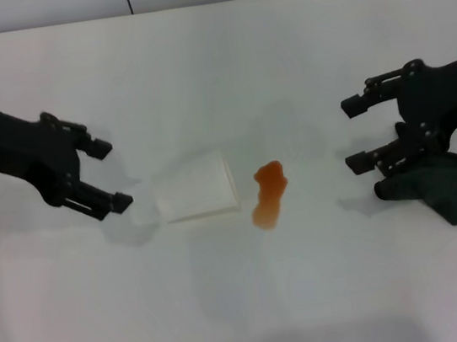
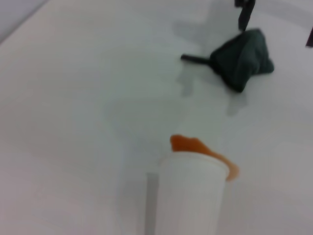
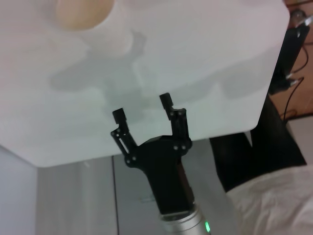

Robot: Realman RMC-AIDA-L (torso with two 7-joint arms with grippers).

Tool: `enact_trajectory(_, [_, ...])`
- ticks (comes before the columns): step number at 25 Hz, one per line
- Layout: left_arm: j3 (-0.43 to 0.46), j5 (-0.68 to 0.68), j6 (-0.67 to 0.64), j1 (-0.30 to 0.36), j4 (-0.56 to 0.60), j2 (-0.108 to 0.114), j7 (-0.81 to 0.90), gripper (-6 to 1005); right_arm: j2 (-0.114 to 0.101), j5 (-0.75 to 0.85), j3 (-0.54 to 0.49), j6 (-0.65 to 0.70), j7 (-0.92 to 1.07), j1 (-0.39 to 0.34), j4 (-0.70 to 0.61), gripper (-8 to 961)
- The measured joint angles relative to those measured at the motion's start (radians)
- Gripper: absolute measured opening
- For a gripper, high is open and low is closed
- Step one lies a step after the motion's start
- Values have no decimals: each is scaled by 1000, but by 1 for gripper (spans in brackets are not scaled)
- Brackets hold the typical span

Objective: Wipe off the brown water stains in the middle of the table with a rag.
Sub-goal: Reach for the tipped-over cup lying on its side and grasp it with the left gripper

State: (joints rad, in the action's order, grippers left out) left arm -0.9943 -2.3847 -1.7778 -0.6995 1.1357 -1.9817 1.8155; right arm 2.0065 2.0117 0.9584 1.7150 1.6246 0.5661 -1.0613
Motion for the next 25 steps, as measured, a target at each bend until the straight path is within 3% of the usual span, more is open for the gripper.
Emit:
enact_trajectory(11, [-134,-55,142,-7,2,-49,-20,892,1,0,40,-35,0,2,2,842])
enact_trajectory(17, [-154,-68,196,-8,-8,-85,-65,891,1,-3,42,-35,0,7,3,842])
enact_trajectory(25, [-195,-68,245,-19,-78,-93,-75,890,1,-10,51,-35,0,11,3,842])
